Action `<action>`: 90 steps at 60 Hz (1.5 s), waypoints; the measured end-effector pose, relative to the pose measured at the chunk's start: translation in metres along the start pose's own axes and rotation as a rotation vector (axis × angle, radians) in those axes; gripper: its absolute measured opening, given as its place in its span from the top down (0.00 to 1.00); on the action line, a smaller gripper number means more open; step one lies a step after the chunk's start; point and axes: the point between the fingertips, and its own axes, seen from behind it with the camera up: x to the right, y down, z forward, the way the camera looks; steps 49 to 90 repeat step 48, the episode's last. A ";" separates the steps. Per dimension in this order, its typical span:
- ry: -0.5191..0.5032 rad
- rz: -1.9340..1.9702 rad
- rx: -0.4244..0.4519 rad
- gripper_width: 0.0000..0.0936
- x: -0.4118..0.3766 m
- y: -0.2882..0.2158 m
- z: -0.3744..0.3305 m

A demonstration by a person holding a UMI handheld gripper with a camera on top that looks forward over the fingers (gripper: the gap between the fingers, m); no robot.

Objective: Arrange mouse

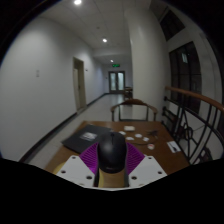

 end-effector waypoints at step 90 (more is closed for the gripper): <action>-0.277 -0.131 -0.267 0.10 -0.130 0.160 -0.007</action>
